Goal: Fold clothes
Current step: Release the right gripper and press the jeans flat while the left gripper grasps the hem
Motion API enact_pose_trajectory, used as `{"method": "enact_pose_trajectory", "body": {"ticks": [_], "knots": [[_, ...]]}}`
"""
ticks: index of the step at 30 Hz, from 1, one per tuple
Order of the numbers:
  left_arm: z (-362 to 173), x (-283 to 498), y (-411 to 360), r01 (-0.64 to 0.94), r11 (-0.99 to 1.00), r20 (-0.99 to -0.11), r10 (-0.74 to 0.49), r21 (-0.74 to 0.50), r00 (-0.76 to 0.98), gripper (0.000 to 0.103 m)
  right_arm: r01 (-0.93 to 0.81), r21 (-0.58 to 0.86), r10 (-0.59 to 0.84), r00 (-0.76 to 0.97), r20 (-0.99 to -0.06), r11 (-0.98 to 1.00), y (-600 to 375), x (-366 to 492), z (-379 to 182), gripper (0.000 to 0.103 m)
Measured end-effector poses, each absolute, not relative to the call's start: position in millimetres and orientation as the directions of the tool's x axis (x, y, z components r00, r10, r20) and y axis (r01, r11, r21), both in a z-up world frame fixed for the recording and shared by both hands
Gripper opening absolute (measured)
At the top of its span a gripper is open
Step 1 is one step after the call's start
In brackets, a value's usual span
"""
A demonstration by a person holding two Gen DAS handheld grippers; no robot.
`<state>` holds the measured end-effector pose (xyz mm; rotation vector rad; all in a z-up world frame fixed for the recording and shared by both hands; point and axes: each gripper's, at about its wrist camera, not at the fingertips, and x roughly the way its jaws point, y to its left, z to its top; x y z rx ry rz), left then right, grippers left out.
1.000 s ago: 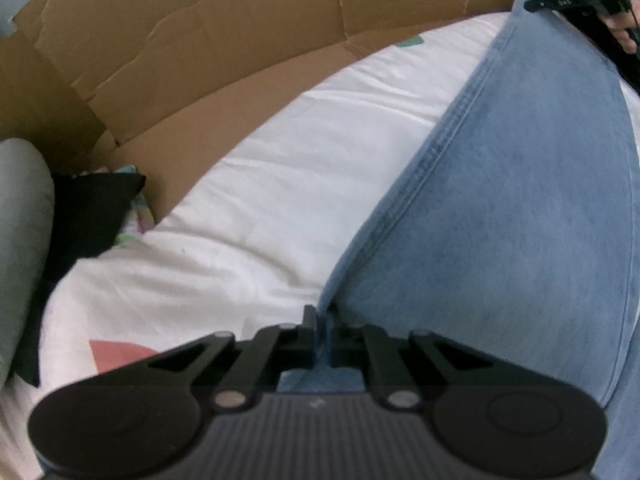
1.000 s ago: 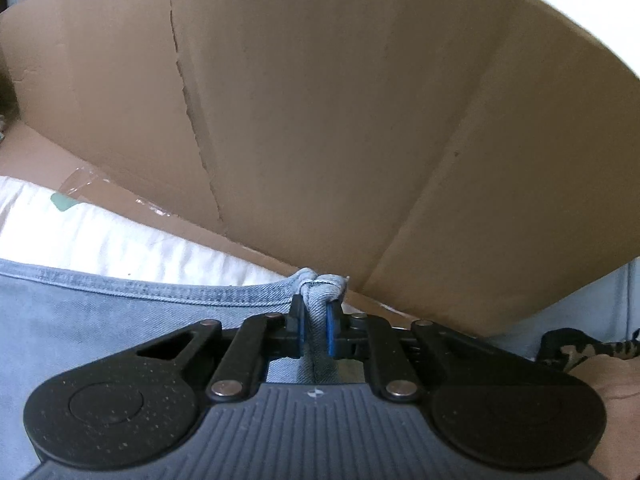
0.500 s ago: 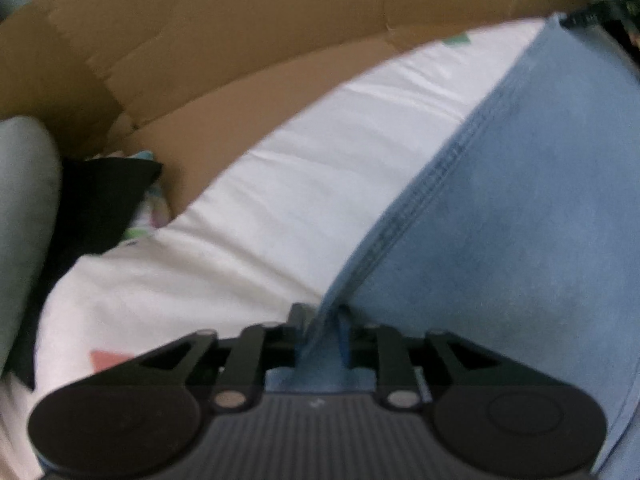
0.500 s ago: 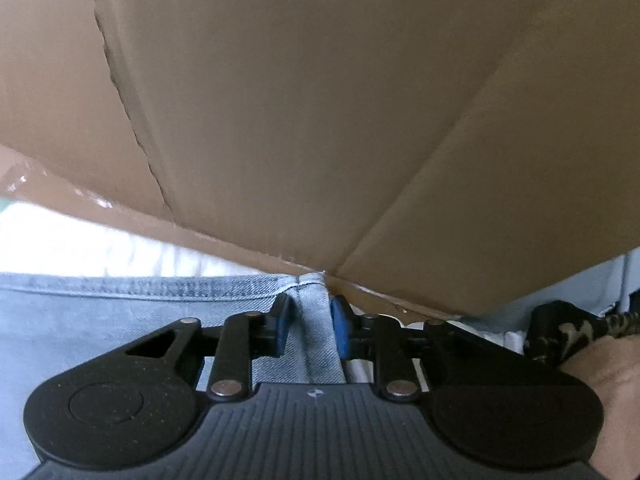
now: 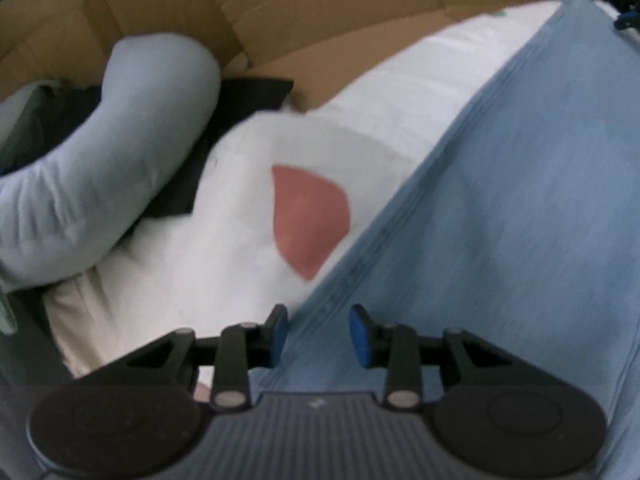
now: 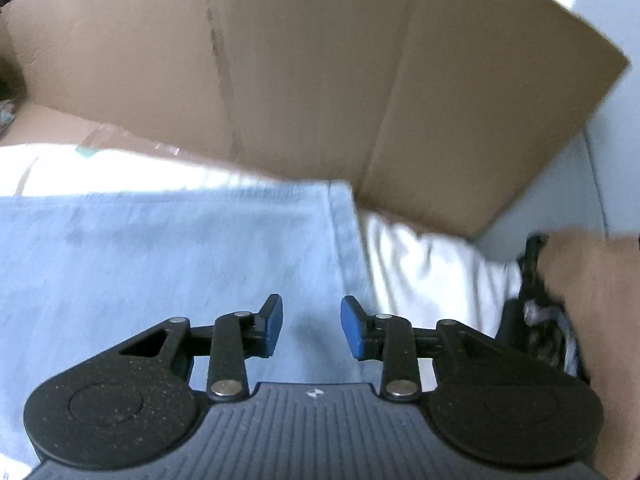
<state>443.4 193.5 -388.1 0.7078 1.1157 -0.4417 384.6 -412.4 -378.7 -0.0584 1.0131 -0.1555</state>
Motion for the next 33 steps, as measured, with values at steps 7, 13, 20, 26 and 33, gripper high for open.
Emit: {"method": "enact_pose_trajectory", "body": {"ticks": [7, 13, 20, 26, 33], "knots": [[-402, 452, 196, 0.665, 0.679, -0.92, 0.039, 0.31, 0.389, 0.009, 0.011, -0.14, -0.129, 0.471, -0.873, 0.99, -393, 353, -397, 0.04], [-394, 460, 204, 0.664, 0.686, -0.919, 0.02, 0.3, 0.394, 0.012, 0.03, -0.128, -0.128, 0.448, -0.885, 0.991, -388, 363, -392, 0.041], [-368, 449, 220, 0.58, 0.726, -0.88, 0.073, 0.37, 0.469, 0.033, 0.02, -0.183, -0.174, 0.433, -0.884, 0.983, -388, 371, -400, 0.068], [-341, 437, 275, 0.417, 0.852, -0.881, 0.101, 0.317, 0.463, 0.034, 0.007, -0.216, -0.199, 0.422, -0.885, 0.976, -380, 368, -391, 0.066], [-355, 403, 299, 0.164, 0.962, -0.895, 0.129, 0.217, 0.427, 0.028, -0.078, -0.113, -0.063, 0.478, -0.876, 0.991, -355, 349, -367, 0.066]]}}
